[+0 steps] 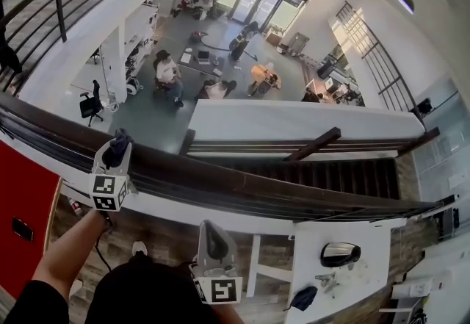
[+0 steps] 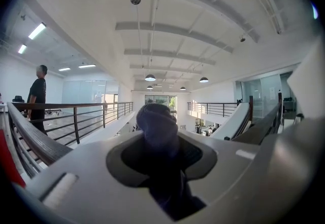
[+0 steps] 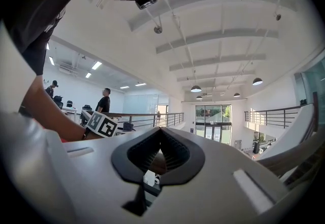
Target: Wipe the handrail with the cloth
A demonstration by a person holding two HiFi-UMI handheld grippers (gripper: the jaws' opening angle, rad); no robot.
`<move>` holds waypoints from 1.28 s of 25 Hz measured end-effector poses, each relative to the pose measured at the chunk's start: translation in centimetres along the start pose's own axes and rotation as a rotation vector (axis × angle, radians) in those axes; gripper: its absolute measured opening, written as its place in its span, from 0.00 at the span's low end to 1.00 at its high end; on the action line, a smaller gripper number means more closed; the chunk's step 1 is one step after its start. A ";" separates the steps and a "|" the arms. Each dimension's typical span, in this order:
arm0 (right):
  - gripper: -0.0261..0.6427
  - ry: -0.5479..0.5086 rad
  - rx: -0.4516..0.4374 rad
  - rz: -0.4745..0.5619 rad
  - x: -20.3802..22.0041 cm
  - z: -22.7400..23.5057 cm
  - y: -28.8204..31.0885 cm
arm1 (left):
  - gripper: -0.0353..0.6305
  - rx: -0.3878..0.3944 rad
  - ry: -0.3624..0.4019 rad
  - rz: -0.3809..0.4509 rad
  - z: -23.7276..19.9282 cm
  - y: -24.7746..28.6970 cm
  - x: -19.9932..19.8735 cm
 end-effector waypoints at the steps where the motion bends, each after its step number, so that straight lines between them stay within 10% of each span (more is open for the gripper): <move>1: 0.04 -0.002 -0.003 0.000 -0.1 0.2 0.0 | 0.22 -0.002 -0.009 -0.007 0.0 0.0 0.2; 32: 0.04 0.025 -0.020 -0.011 -1.0 6.3 -1.3 | 0.23 0.023 -0.041 -0.098 5.2 1.1 0.2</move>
Point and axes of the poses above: the fingertips, and each gripper's own axes: y forward along the fingers, z to its right, x out of its underside, the point moved 4 cm from there along -y, backward along the fingers, and after that the axes turned 8 degrees about y, right-handed, at the moved point
